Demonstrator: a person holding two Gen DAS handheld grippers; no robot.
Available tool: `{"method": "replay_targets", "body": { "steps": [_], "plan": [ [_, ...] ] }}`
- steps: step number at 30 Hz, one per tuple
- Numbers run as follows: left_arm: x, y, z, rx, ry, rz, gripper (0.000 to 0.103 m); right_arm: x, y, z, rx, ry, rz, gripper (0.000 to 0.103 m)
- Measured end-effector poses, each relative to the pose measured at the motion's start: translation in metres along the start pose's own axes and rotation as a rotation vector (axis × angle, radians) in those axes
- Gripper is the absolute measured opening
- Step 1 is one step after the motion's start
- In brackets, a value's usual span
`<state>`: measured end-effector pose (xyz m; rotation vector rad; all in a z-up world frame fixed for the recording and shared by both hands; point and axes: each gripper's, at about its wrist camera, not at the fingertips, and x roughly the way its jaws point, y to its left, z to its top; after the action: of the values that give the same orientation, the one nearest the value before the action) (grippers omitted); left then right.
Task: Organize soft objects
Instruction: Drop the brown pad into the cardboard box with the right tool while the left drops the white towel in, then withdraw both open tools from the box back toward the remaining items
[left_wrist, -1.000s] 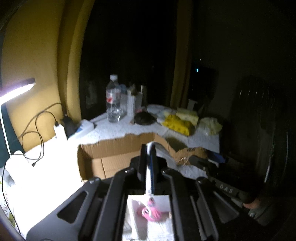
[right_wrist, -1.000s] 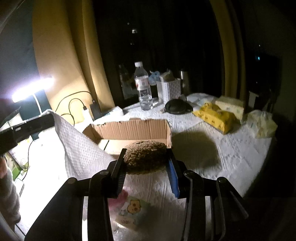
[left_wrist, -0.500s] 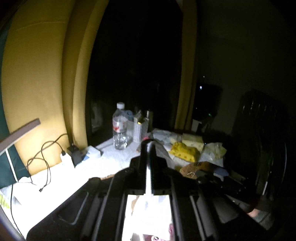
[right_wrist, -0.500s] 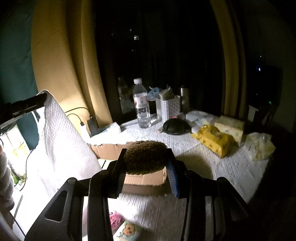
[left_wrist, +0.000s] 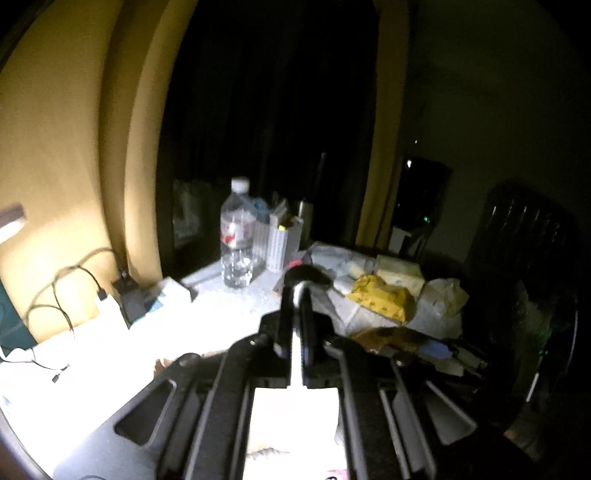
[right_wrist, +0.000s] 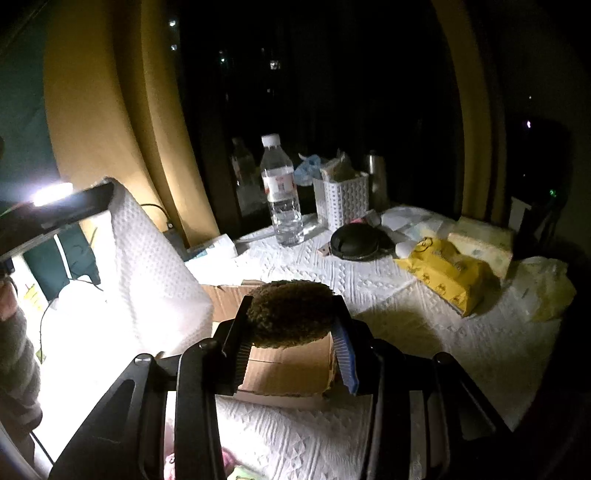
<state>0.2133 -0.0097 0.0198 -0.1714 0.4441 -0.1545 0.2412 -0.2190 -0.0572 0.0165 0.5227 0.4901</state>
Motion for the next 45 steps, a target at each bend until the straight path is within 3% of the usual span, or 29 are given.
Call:
{"method": "replay_targets", "body": {
  "steps": [10,16,21,25,27,29,45],
  "plan": [
    [0.074,0.01,-0.053,-0.062,0.203,-0.012,0.002,0.043,-0.008,-0.014,0.021,0.054,0.015,0.042],
    [0.099,0.014,-0.079,-0.091,0.334,-0.013,0.004,0.056,-0.007,-0.023,0.024,0.08,0.015,0.043],
    [0.106,0.015,-0.088,-0.102,0.407,-0.002,0.014,0.064,-0.004,-0.029,0.026,0.103,0.012,0.043],
    [0.105,0.015,-0.09,-0.103,0.431,0.013,0.032,0.062,0.0,-0.032,0.02,0.113,0.007,0.054],
    [0.101,0.016,-0.091,-0.109,0.43,0.012,0.06,0.058,0.0,-0.032,0.018,0.109,0.0,0.056],
    [0.094,0.017,-0.091,-0.126,0.415,0.006,0.067,0.054,-0.001,-0.031,0.018,0.103,-0.012,0.057],
    [0.031,0.014,-0.091,-0.11,0.328,0.029,0.068,-0.003,0.01,-0.04,0.015,0.073,-0.056,0.059]
  ]
}}
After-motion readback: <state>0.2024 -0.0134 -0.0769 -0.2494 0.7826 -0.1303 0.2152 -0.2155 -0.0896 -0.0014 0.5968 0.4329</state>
